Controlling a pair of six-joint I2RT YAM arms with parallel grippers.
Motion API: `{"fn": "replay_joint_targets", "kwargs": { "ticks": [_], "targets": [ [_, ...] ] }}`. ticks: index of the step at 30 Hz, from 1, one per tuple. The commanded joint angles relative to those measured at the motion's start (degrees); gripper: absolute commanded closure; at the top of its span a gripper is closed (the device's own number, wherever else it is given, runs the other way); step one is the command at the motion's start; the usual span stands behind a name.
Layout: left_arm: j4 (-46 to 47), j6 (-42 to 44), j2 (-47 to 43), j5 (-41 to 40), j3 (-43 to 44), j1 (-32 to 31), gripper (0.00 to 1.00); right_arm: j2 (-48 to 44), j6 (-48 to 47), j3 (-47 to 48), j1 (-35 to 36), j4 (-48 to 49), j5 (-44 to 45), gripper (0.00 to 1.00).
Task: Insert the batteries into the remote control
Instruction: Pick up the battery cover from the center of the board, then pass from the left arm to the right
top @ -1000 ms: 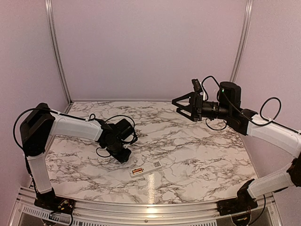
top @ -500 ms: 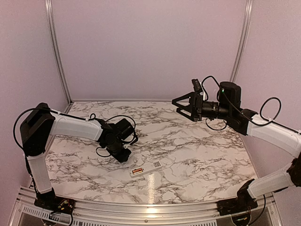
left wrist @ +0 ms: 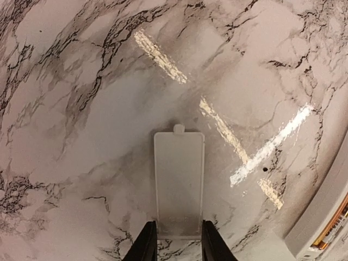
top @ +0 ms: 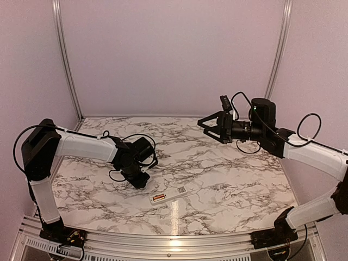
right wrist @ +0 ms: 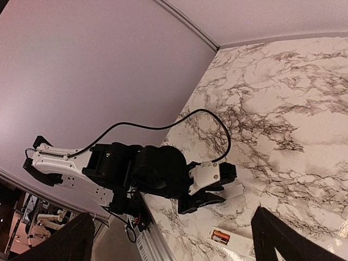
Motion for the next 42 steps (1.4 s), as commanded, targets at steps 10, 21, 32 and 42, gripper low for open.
{"fn": "replay_joint_targets", "kwargs": {
  "ticks": [10, 21, 32, 42],
  "targets": [
    [1.15, 3.16, -10.16, -2.08, 0.58, -2.14, 0.87, 7.70, -6.29, -2.20, -0.68, 0.86, -2.10, 0.08],
    [4.13, 4.88, -13.77, -2.68, 4.26, -8.40, 0.87, 13.96, -3.41, -2.54, 1.93, 8.39, -9.43, 0.28],
    [8.18, 5.32, -17.43, -2.52, 5.13, -11.10, 0.87, 18.09, -0.33, -1.90, 6.09, 13.10, -12.57, 0.32],
    [9.16, 7.20, -18.05, -2.79, 5.46, -12.02, 0.88, 20.72, 2.90, -0.84, 7.81, 17.32, -15.09, 0.44]
  ]
}}
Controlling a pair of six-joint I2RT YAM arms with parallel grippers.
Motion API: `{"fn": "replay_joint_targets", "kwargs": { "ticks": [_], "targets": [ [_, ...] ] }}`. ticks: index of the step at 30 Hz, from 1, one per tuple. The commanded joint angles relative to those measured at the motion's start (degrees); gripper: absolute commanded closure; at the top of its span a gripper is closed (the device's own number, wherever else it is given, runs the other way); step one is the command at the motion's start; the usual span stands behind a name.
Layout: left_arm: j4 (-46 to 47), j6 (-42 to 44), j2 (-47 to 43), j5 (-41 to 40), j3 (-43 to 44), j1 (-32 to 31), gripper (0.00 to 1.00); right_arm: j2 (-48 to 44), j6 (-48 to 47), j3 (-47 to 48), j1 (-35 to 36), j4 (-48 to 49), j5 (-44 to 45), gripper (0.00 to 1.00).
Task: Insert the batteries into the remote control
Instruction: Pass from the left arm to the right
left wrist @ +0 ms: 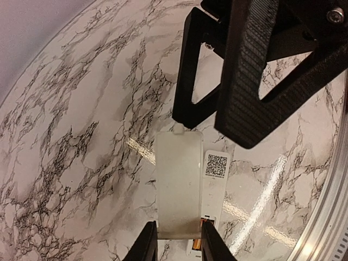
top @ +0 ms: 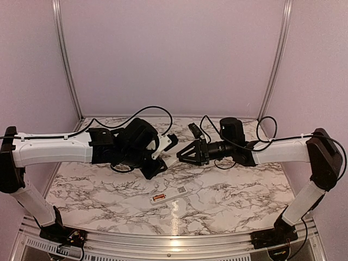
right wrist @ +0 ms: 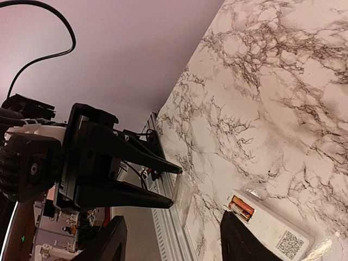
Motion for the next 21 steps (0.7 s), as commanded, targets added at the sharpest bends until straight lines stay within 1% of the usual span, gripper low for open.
{"fn": "replay_joint_targets", "kwargs": {
  "ticks": [1, 3, 9, 19, 21],
  "targets": [
    [1.74, 1.54, -1.74, -0.35, 1.50, -0.57, 0.88, 1.62, 1.92, 2.43, 0.95, 3.21, -1.85, 0.44],
    [2.13, 1.63, -2.01, -0.43, 1.47, -0.68, 0.88, 2.02, 2.66, 2.50, 1.04, 4.14, -2.24, 0.47],
    [2.44, 2.06, -2.41, -0.98, 1.53, -0.74, 0.88, 3.09, 3.94, 2.89, 1.52, 5.77, -3.18, 0.62],
    [2.61, 2.42, -2.78, -1.31, 1.29, -0.77, 0.88, 3.49, 5.57, 2.86, 1.97, 7.57, -4.33, 0.90],
    [2.57, 2.35, -3.08, -1.24, 0.98, -0.77, 0.86, 3.47, 5.41, 2.93, 1.97, 7.68, -4.47, 0.97]
  ]
}}
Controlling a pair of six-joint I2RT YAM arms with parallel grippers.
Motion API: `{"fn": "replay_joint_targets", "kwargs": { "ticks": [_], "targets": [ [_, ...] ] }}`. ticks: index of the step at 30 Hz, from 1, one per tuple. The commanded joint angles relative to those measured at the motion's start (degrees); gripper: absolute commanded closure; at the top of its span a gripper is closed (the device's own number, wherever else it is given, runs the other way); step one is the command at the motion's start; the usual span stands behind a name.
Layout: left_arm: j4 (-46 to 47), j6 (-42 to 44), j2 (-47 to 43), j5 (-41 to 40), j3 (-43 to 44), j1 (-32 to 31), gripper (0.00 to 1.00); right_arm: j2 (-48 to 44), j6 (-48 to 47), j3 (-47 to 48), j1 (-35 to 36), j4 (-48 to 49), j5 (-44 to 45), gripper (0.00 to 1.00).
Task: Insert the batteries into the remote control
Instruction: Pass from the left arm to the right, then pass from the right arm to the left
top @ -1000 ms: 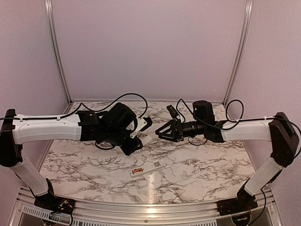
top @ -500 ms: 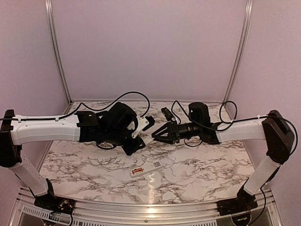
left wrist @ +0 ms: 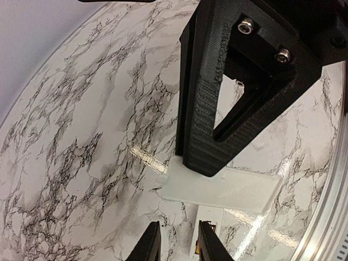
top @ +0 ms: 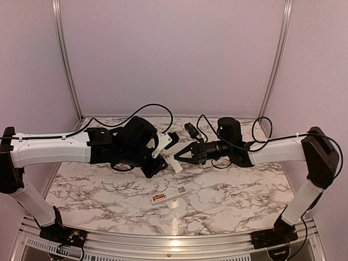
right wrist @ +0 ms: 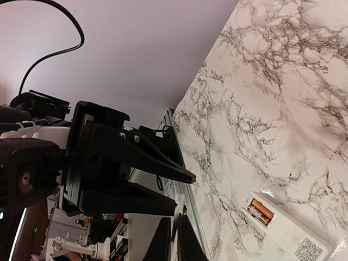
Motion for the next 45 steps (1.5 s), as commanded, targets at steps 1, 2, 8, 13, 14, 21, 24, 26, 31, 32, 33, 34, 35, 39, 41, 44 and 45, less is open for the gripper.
{"fn": "replay_joint_targets", "kwargs": {
  "ticks": [1, 2, 8, 13, 14, 21, 24, 26, 31, 32, 33, 34, 35, 39, 41, 44, 45],
  "targets": [
    [1.18, 0.41, -2.57, -0.41, 0.74, -0.33, 0.80, 0.84, -0.12, 2.11, 0.72, 1.49, -1.15, 1.00],
    [1.13, 0.20, -2.84, -0.22, 0.57, -0.33, 0.73, 0.75, -0.40, 2.21, 0.72, 1.26, -1.16, 1.00],
    [2.63, -1.43, -6.03, -0.44, -2.24, 0.11, 0.36, -0.06, -5.02, 3.33, 0.45, -3.63, -0.43, 1.00],
    [6.96, -5.67, -9.97, 4.10, -7.93, 2.55, 0.21, -1.09, -6.47, 3.41, -1.54, -4.79, 0.16, 1.00],
    [8.37, -6.54, -10.89, 6.37, -9.17, 3.32, 0.20, -1.36, -6.83, 3.40, -1.82, -4.69, 0.25, 1.00],
    [27.98, -19.33, -14.97, 20.06, -18.76, 6.42, 0.26, -3.98, -8.93, 3.72, -2.60, -0.82, 2.82, 1.00],
    [36.04, -25.52, -14.21, 21.35, -20.79, 6.43, 0.35, -4.62, -6.90, 3.58, -2.58, 2.58, 3.47, 1.00],
    [41.73, -29.22, -13.89, 21.10, -22.80, 6.41, 0.41, -5.25, -5.91, 3.38, -2.45, 4.26, 3.98, 1.00],
    [56.04, -36.09, -12.87, 20.02, -27.13, 6.36, 0.48, -6.46, -3.91, 2.81, -2.32, 6.94, 5.37, 1.00],
    [57.61, -36.64, -12.33, 20.08, -27.22, 6.35, 0.49, -6.54, -3.64, 2.80, -2.16, 7.28, 5.61, 1.00],
    [59.26, -37.10, -11.79, 20.40, -27.04, 6.27, 0.49, -6.62, -3.53, 2.76, -1.98, 7.41, 5.86, 1.00],
    [60.36, -37.49, -11.15, 20.65, -26.93, 6.14, 0.49, -6.74, -3.51, 2.77, -1.85, 7.47, 6.13, 1.00],
    [61.28, -37.71, -10.25, 20.63, -26.78, 5.97, 0.49, -6.80, -3.48, 2.79, -1.75, 7.62, 6.31, 1.00],
    [63.05, -38.29, -7.43, 20.97, -25.15, 5.23, 0.52, -6.76, -2.93, 2.95, -1.19, 8.27, 6.98, 1.00],
    [63.09, -38.72, -6.07, 20.83, -24.18, 5.04, 0.55, -6.73, -2.70, 2.94, -0.98, 8.47, 7.03, 1.00],
    [64.07, -39.29, -4.73, 20.53, -23.71, 5.03, 0.61, -6.89, -2.27, 2.94, -0.74, 8.80, 7.22, 1.00],
    [64.56, -39.49, -4.39, 20.21, -23.65, 5.03, 0.62, -6.97, -2.16, 2.94, -0.65, 8.82, 7.27, 1.00]
  ]
}}
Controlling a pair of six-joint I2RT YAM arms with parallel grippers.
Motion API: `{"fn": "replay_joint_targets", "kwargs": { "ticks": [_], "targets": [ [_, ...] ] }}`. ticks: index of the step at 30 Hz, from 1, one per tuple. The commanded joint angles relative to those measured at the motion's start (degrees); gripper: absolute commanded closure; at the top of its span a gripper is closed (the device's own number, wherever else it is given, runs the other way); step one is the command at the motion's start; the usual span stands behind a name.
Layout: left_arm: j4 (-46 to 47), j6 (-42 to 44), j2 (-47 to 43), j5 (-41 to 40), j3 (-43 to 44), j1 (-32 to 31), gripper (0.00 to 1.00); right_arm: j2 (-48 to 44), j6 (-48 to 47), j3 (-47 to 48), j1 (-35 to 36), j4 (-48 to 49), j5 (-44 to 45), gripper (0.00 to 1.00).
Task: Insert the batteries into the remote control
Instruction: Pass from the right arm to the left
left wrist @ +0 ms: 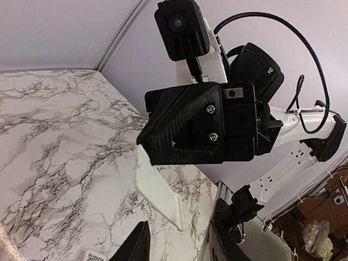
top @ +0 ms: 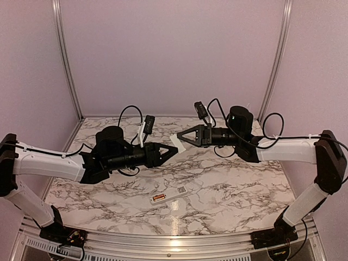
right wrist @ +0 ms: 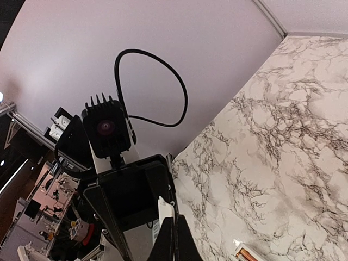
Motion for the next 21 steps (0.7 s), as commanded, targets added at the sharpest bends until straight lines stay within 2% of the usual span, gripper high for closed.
{"fn": "replay_joint_targets", "kwargs": {
  "ticks": [1, 7, 12, 16, 17, 18, 21],
  "targets": [
    [4.38, -1.40, 1.89, -0.30, 2.11, -0.31, 0.64, -1.56, 0.96, 1.40, 0.71, 1.76, 1.00, 1.00],
    [5.64, -0.81, 3.82, -0.49, 3.74, -0.72, 0.76, -1.29, 1.47, 1.39, 1.40, 1.96, 1.64, 1.00],
    [5.64, 0.66, 3.89, -0.34, 3.86, -0.74, 0.99, -1.46, 1.46, 1.70, 1.34, 1.46, 1.80, 0.99],
    [-1.67, 6.40, 1.31, -3.61, 4.79, -0.74, 1.00, -3.10, -1.56, 3.19, 0.37, -5.20, 2.52, 0.72],
    [-4.56, 9.05, 0.55, -5.27, 5.36, -0.79, 1.00, -3.71, -2.41, 3.38, -0.07, -7.00, 2.82, 0.67],
    [-8.45, 13.12, -0.25, -7.73, 6.19, -0.89, 1.00, -4.51, -3.31, 3.56, -0.49, -9.06, 3.17, 0.64],
    [-19.74, 23.71, -2.15, -19.61, 8.97, -2.59, 1.00, -6.33, -5.97, 4.67, -1.03, -16.66, 4.29, 0.61]
  ]
}}
